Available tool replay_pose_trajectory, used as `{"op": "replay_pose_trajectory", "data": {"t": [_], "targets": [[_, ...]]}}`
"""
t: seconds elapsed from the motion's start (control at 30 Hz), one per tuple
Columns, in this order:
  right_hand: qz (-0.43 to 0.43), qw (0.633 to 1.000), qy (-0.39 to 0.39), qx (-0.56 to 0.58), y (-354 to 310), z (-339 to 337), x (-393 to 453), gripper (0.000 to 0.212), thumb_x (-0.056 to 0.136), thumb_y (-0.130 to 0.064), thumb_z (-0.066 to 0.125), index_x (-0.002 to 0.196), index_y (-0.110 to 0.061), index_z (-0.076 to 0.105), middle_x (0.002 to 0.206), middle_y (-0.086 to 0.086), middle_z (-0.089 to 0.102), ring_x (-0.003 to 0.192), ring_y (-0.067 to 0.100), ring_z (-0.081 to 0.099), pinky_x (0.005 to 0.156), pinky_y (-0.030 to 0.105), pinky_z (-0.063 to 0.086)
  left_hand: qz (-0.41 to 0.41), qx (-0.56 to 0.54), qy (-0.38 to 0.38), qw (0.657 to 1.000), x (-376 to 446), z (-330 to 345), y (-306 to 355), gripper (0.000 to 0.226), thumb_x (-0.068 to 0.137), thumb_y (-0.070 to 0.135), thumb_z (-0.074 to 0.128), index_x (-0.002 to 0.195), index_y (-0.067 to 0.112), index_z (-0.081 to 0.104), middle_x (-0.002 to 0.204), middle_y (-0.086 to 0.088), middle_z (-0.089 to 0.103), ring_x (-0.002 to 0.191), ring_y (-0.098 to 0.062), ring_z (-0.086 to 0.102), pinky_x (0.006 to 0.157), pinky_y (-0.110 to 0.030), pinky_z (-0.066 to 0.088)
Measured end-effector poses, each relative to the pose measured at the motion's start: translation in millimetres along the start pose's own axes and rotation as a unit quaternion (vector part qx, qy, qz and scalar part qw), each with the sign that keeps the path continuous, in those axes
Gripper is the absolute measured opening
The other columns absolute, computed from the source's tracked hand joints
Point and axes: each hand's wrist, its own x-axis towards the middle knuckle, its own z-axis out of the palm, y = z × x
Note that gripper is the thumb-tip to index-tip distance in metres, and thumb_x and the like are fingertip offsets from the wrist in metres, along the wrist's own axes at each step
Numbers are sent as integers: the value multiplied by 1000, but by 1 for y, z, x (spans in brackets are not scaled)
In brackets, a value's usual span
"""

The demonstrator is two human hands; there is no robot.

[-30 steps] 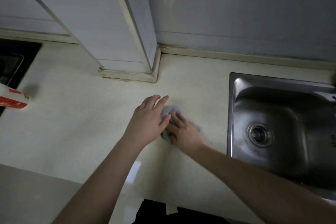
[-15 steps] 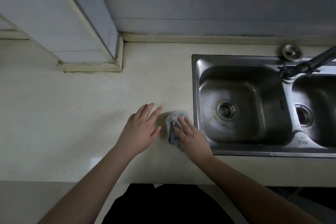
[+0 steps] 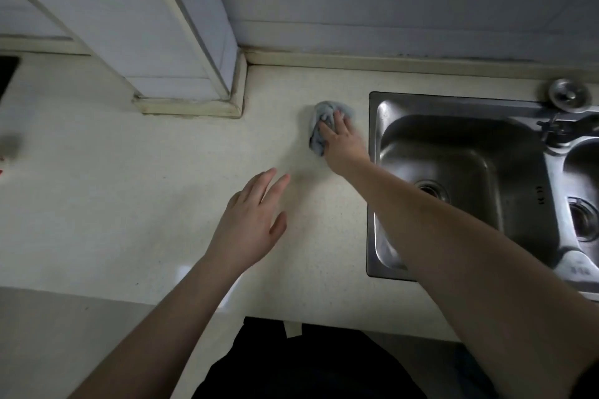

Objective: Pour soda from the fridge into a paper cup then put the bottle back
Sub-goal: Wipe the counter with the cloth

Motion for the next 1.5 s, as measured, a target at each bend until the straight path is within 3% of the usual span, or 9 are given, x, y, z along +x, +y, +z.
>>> {"op": "replay_pose_trajectory", "data": {"t": [0.23,0.4,0.5,0.57,0.63,0.83,0.97,1.2,1.5], "targets": [[-124,989,-58,-48,-77,31,-26,62,100,-35,39,153,-30,6,160,7,-15,146,30,-12,116,46,23,-33,-1,31,999,2,-10,-10,60,92,25,55,148,15,36,150,-11,39,136,-26,39,100,-45,43],[-251,966,-60,-24,-59,67,-107,59,99,-26,35,153,-24,11,160,7,-11,147,29,-7,117,43,20,-17,-10,36,999,13,-4,-7,57,91,35,37,146,18,38,148,-9,42,133,-24,41,96,-43,46],[-286,958,0,-6,-25,76,-156,55,90,-24,37,145,-27,34,158,7,21,144,29,22,105,41,41,-8,-13,38,999,17,2,-5,58,91,34,36,146,16,39,147,-10,43,132,-26,43,94,-43,47],[-264,964,24,-13,5,79,-167,61,83,-17,56,141,-29,40,155,5,28,142,27,28,102,42,45,-3,-13,34,999,20,5,-4,58,90,32,37,146,16,38,147,-9,42,132,-26,43,94,-43,47],[-218,975,34,-15,30,70,-165,74,78,-8,65,143,-28,35,158,4,19,144,27,21,105,46,42,2,-20,30,999,22,7,-3,58,90,23,44,147,15,38,148,-10,41,133,-26,42,95,-44,46],[-53,994,85,30,39,37,-92,59,89,-6,57,144,-16,40,157,15,21,144,37,18,107,53,38,2,9,20,1000,37,8,-8,60,86,14,52,145,14,42,147,-11,42,134,-28,42,94,-46,47],[-13,998,60,20,8,20,-32,62,98,-14,43,152,-24,15,161,7,-4,148,28,-6,119,44,17,-10,41,19,999,49,-2,-21,58,87,19,51,145,17,42,149,-11,40,135,-29,40,98,-49,44],[12,1000,8,13,-64,-10,47,74,97,-12,44,153,-24,-2,158,8,-21,146,29,-15,118,42,9,-63,61,53,995,66,-27,-55,63,86,18,57,146,20,39,151,-9,37,136,-28,38,108,-58,34],[-6,1000,2,18,-135,-24,124,68,99,-13,38,153,-20,-2,159,9,-19,146,29,-15,118,44,6,-109,42,26,993,51,-34,-90,66,87,21,56,149,22,34,157,-7,31,144,-27,30,112,-61,28]]}}
